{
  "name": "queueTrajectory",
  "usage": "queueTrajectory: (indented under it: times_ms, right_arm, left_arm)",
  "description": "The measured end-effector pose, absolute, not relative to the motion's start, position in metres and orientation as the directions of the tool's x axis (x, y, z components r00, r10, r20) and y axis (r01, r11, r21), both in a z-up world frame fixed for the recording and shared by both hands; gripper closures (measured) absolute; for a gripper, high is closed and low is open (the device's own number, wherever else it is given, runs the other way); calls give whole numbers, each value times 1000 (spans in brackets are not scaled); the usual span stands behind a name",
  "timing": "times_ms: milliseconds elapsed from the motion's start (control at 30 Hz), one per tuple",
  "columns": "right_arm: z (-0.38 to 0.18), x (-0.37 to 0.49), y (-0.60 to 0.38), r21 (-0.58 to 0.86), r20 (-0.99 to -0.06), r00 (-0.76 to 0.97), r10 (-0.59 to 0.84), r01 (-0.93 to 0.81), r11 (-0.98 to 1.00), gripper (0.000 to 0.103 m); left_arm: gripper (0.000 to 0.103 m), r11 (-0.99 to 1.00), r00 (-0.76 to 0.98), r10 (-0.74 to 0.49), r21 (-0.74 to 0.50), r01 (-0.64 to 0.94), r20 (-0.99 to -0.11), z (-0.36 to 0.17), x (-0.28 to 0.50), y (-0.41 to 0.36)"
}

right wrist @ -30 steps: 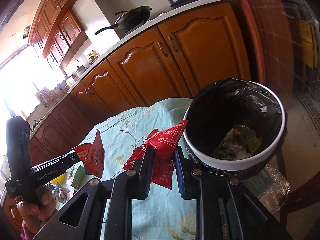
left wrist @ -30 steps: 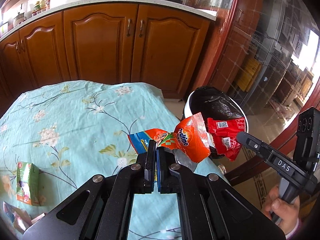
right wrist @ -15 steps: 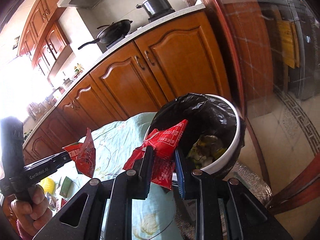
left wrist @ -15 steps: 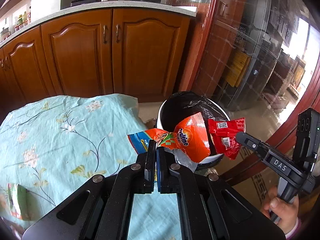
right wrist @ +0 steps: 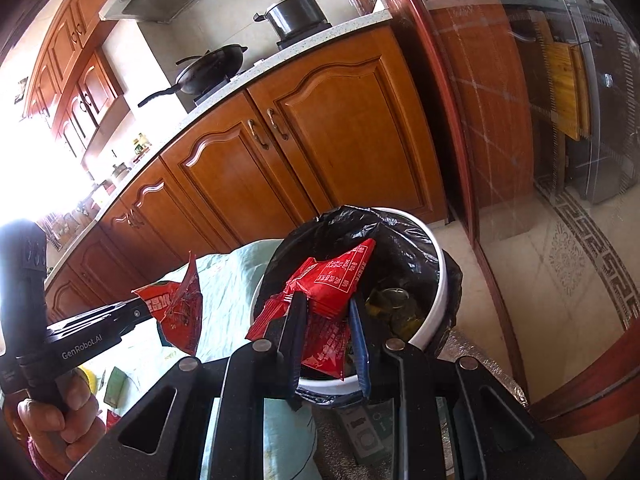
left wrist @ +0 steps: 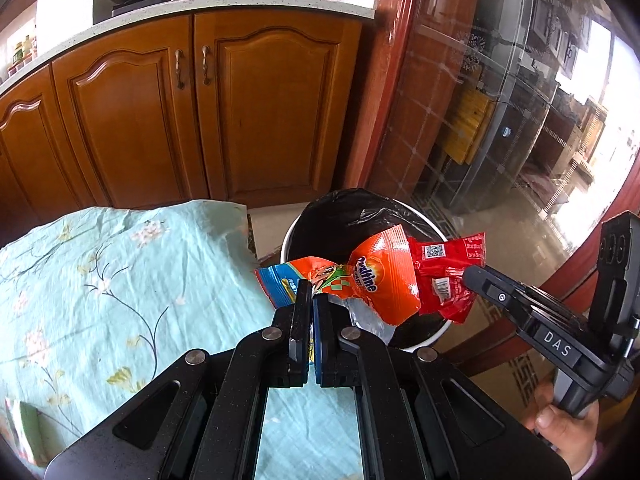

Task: Collect trash
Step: 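Carry the Ovaltine wrapper and red snack bag over the trash bin with both tools, then open the left tool to drop the wrapper while the right tool drops the red bag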

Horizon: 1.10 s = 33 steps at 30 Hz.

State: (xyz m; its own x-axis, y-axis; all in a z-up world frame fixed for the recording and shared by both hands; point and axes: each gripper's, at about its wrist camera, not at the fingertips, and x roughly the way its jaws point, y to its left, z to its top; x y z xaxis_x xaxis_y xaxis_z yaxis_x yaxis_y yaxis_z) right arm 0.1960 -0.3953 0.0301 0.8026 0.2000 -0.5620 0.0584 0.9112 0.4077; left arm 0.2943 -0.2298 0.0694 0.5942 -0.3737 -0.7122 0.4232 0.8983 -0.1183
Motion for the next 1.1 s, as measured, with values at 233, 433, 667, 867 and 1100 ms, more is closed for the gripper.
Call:
queueTrajectory:
  times_ms: [233, 433, 667, 867, 1100]
  right_arm:
    - [29, 211, -404, 378, -579, 795, 179, 68, 923, 81]
    - [27, 221, -411, 365, -592, 788, 172, 71, 928, 81]
    - [22, 232, -414, 353, -613, 771, 171, 75, 933, 81]
    - [15, 241, -417, 365, -632, 752, 189, 74, 928, 75]
    - [9, 239, -422, 394, -631, 749, 201, 87, 915, 71]
  left_arm:
    - [103, 897, 576, -363, -106, 430, -733, 58, 312, -251]
    - [103, 898, 555, -354, -107, 427, -752, 46, 323, -260]
    - [102, 897, 540, -339, -92, 431, -771, 37, 332, -272]
    - [99, 891, 499, -337, -100, 442, -798, 26, 340, -281]
    - [88, 893, 490, -345, -118, 435, -800, 20, 337, -278]
